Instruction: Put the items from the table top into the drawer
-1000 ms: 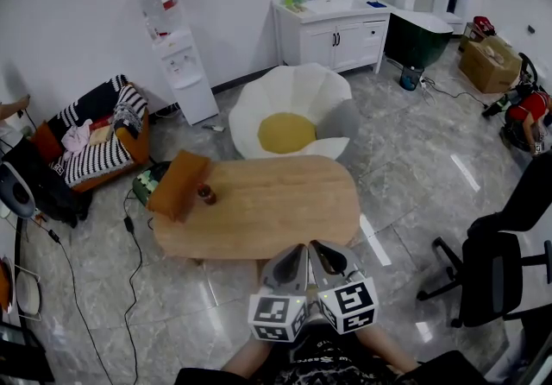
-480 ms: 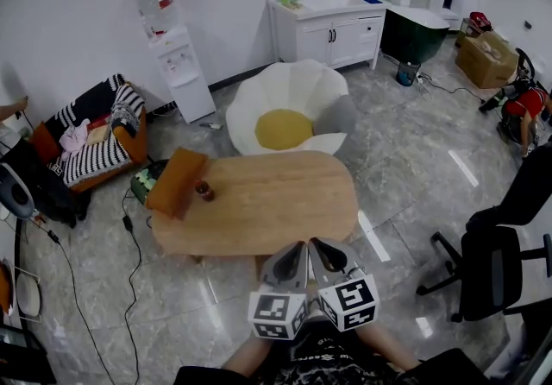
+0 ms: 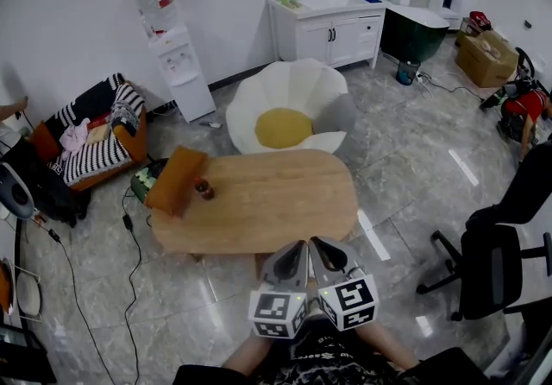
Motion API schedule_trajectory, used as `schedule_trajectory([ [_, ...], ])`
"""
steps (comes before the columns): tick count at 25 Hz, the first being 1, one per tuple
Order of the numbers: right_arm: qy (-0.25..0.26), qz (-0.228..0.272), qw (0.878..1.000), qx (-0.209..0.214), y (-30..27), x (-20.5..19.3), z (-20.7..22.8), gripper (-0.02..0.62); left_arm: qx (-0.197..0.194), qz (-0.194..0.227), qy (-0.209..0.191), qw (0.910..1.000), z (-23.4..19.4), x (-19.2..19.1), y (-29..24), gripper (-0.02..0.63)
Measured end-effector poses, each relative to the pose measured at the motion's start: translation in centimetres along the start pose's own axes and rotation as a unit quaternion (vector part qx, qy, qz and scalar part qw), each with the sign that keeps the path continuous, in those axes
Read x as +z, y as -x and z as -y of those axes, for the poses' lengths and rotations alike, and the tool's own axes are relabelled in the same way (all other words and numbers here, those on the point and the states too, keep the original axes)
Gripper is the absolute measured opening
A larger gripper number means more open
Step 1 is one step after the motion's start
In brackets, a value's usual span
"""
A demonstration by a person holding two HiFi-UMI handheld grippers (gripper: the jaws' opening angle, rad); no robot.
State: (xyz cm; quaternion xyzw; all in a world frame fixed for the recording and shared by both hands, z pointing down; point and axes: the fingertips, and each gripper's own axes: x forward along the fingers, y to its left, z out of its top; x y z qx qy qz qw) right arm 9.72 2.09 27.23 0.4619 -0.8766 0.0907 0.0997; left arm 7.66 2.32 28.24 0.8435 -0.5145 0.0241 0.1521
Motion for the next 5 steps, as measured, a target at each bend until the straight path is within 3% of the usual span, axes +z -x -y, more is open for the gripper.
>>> schedule_trajectory([
  [5,-0.004,0.008,1.000,0.006,-0.13,0.66,-0.13,0.002,0.002,0.010,-0.006,0.9999,0.02,0.66,-0.15,0.009],
])
